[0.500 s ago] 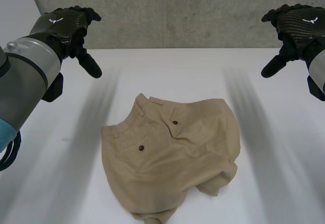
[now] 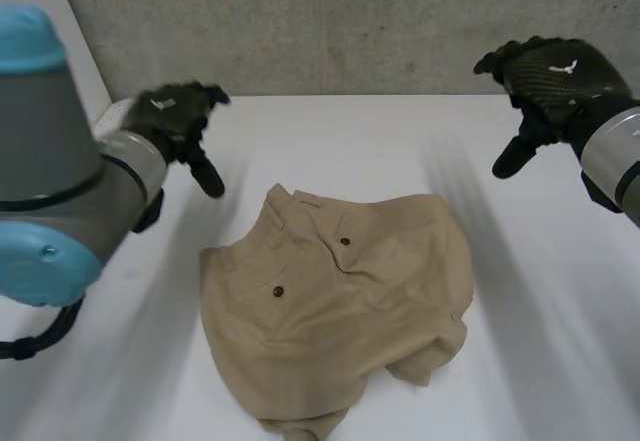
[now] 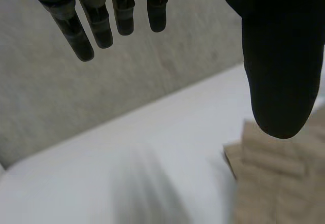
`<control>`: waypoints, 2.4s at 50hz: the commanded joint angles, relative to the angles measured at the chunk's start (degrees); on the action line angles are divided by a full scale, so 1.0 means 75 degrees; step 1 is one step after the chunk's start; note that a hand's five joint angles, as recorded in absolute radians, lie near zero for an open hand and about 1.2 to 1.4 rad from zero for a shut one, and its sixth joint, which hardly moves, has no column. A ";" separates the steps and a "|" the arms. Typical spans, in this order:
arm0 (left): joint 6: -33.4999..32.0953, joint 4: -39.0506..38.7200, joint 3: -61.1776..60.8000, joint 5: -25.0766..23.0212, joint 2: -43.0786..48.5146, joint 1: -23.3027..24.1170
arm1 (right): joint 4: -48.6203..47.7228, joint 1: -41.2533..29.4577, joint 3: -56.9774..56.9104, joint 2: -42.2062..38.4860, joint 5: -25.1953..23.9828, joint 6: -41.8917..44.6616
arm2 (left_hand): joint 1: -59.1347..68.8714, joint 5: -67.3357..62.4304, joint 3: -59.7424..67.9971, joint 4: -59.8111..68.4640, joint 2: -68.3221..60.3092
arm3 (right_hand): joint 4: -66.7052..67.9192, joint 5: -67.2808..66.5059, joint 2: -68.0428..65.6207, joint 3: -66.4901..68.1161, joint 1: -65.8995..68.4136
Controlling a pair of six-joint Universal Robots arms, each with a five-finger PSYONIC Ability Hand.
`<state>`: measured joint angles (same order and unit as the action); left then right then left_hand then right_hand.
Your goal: Fold the shorts.
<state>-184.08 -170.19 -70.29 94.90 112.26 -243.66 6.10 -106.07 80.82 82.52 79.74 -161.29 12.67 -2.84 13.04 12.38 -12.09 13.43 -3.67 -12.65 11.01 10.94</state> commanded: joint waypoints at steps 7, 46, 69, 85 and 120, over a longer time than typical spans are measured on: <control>-0.0135 -0.0557 0.0254 -0.1029 0.2163 -0.0196 | 0.0006 -0.0025 0.0087 -0.0303 -0.0109 0.0282 | 0.0256 -0.0233 0.0207 0.0295 -0.0333 | -0.0457 0.0489 0.0353 -0.0135 -0.0125; 0.1060 -0.2948 0.0910 0.0449 -0.0401 -0.1427 | -0.0029 -0.0072 0.0169 -0.0643 -0.0074 0.0575 | 0.8978 -0.8955 0.8928 0.9016 -0.9055 | -0.0457 0.0489 0.0353 -0.0135 -0.0125; 0.1025 -0.2668 0.0806 -0.0876 0.2586 0.3424 | -0.0111 0.0116 -0.0088 -0.0526 0.0922 0.0563 | 0.5972 -0.5949 0.5923 0.6011 -0.6049 | -0.0457 0.0489 0.0353 -0.0135 -0.0125; 0.0134 -0.2222 -0.1221 -0.0795 -0.0588 0.2102 | -0.0052 0.0092 0.0075 -0.0596 0.0314 0.0797 | -0.0080 0.0103 -0.0130 -0.0042 0.0003 | -0.0457 0.0489 0.0353 -0.0135 -0.0125; 0.0041 -0.1683 -0.4515 0.0236 -0.2112 0.0050 | 0.0780 -0.1571 0.0123 -0.1392 -0.0472 0.2204 | 0.1983 -0.1960 0.1934 0.2022 -0.2060 | 0.1706 -0.1674 -0.1810 0.2029 0.2039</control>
<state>-183.49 -184.77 -101.07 92.91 97.37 -243.10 8.92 -115.82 84.39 75.89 77.92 -144.70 22.59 -13.13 22.93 22.97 -22.86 14.09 -5.19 -14.69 14.64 11.73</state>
